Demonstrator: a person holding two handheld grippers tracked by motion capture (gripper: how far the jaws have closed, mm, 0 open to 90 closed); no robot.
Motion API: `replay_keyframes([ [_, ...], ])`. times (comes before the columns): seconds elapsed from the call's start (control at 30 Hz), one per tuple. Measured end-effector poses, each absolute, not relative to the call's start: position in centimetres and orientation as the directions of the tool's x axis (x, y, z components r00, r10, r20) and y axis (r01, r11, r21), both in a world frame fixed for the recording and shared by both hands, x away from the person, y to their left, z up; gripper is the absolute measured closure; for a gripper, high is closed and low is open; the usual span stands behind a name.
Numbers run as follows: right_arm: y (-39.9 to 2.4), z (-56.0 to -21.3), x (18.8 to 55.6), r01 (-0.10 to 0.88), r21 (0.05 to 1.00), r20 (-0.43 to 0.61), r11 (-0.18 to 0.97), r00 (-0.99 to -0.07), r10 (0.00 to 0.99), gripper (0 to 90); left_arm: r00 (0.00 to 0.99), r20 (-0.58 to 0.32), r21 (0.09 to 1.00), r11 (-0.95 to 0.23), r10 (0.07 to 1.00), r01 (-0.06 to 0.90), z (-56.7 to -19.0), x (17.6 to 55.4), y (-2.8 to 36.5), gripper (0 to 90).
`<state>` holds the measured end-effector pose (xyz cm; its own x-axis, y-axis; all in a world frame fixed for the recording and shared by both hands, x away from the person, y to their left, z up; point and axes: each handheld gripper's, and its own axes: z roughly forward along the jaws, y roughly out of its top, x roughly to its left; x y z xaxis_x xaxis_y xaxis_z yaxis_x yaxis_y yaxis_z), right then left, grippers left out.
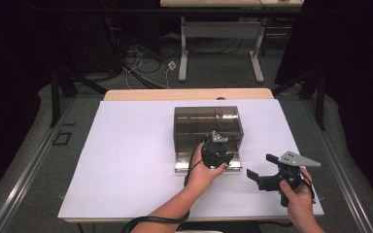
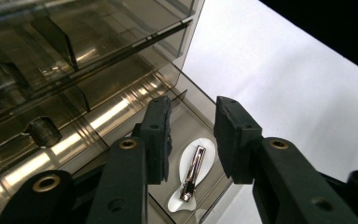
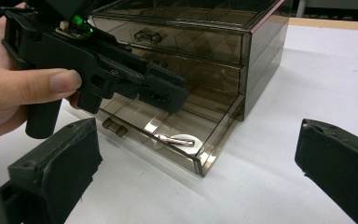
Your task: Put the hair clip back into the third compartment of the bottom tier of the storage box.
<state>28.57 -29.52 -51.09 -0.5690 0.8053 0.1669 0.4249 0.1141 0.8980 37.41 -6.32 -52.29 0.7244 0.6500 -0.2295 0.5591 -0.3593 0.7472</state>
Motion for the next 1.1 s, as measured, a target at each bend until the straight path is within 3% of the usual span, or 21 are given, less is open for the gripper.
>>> replay_keyframes([
  [0.77,-29.6,-51.1,28.6,0.424,0.898,0.164,0.117,-0.570,0.805,0.0,0.712,-0.224,0.817,-0.270,0.666,0.510,-51.1,37.0,-5.3,42.5],
  [1.0,-29.7,-51.1,28.7,0.412,0.905,0.160,0.110,-0.566,0.809,0.0,0.722,-0.164,0.852,-0.273,0.672,0.447,-50.5,36.7,-5.0,39.4],
  [1.1,-29.7,-51.1,28.7,0.415,0.903,0.162,0.110,-0.565,0.809,0.0,0.714,-0.232,0.833,-0.245,0.661,0.497,-50.2,36.6,-4.8,39.2],
])
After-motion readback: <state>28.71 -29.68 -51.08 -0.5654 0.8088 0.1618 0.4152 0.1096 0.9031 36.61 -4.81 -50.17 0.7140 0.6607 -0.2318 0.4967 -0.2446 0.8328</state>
